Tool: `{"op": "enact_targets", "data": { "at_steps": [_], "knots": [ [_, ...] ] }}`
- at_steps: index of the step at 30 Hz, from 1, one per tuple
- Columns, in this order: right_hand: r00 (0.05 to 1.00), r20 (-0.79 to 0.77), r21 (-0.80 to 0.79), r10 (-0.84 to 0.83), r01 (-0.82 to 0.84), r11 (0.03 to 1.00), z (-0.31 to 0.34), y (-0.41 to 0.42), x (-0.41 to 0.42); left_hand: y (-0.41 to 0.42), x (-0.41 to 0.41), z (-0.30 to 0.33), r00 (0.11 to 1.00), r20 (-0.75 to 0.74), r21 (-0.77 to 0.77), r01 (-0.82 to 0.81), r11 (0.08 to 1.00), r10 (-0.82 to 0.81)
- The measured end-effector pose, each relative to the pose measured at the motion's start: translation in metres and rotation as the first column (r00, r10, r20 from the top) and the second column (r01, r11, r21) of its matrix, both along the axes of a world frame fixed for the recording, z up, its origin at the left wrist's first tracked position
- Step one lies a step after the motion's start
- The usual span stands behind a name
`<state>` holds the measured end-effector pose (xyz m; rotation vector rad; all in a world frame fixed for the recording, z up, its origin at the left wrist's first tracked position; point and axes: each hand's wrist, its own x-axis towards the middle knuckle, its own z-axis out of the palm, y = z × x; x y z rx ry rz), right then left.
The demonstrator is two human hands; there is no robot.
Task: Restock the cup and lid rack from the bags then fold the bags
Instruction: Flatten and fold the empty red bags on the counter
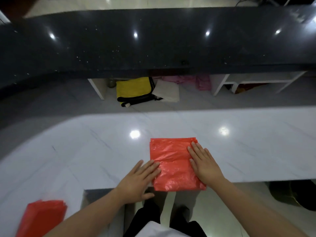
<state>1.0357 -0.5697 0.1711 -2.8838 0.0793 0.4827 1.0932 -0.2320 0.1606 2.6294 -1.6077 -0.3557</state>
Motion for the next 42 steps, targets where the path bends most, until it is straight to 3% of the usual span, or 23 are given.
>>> {"op": "enact_targets", "data": {
  "at_steps": [4,7,11,14,17,19,22,24,26,28,31,33,36,38,42],
  "knots": [
    [1.0,-0.002,0.056,0.003,-0.002,0.998,0.006,-0.005,-0.02,-0.011,-0.009,0.006,1.0,0.008,-0.045,-0.029,0.999,0.029],
    [1.0,-0.025,0.1,0.013,-0.01,0.995,0.013,-0.013,-0.027,-0.02,-0.009,0.01,0.998,-0.021,-0.178,-0.066,0.982,0.063],
    [0.993,0.016,0.223,-0.115,0.109,0.969,0.027,-0.026,-0.034,-0.039,-0.004,0.026,0.96,-0.197,-0.36,-0.258,0.896,0.198],
    [0.945,0.116,0.371,-0.305,0.244,0.896,0.041,-0.034,-0.037,-0.054,0.001,0.035,0.842,-0.403,-0.34,-0.501,0.795,0.358],
    [0.868,0.189,0.496,-0.46,0.32,0.807,0.055,-0.034,-0.039,-0.065,0.008,0.04,0.684,-0.506,-0.251,-0.7,0.668,0.526],
    [0.854,0.319,0.454,-0.412,0.244,0.857,0.061,-0.028,-0.039,-0.07,0.012,0.039,0.634,-0.535,-0.229,-0.745,0.627,0.558],
    [0.807,0.569,0.291,-0.158,-0.018,0.957,0.068,-0.013,-0.03,-0.075,0.018,0.035,0.584,-0.564,-0.185,-0.779,0.6,0.584],
    [0.78,0.626,0.183,-0.019,-0.124,0.975,0.067,-0.003,-0.022,-0.078,0.021,0.034,0.564,-0.572,-0.165,-0.79,0.59,0.595],
    [0.798,0.603,0.136,0.027,-0.136,0.981,0.065,0.004,-0.014,-0.079,0.022,0.034,0.548,-0.582,-0.153,-0.799,0.581,0.601],
    [0.838,0.546,0.162,-0.027,-0.074,0.984,0.062,0.002,-0.008,-0.079,0.024,0.038,0.538,-0.595,-0.145,-0.802,0.579,0.597],
    [0.887,0.338,0.429,-0.314,0.152,0.89,0.061,-0.007,0.002,-0.079,0.029,0.046,0.501,-0.631,-0.136,-0.823,0.551,0.592],
    [0.898,0.223,0.509,-0.38,0.226,0.831,0.058,-0.013,0.007,-0.079,0.033,0.05,0.475,-0.637,-0.134,-0.843,0.52,0.606],
    [0.899,0.075,0.555,-0.431,0.322,0.767,0.047,-0.018,0.01,-0.08,0.04,0.055,0.444,-0.617,-0.102,-0.864,0.494,0.65],
    [0.878,0.013,0.553,-0.478,0.392,0.736,0.04,-0.02,0.014,-0.081,0.041,0.057,0.469,-0.579,-0.105,-0.854,0.509,0.667],
    [0.864,-0.063,0.48,-0.5,0.465,0.744,0.032,-0.021,0.023,-0.085,0.041,0.055,0.456,-0.531,-0.118,-0.874,0.471,0.714]
  ]
}}
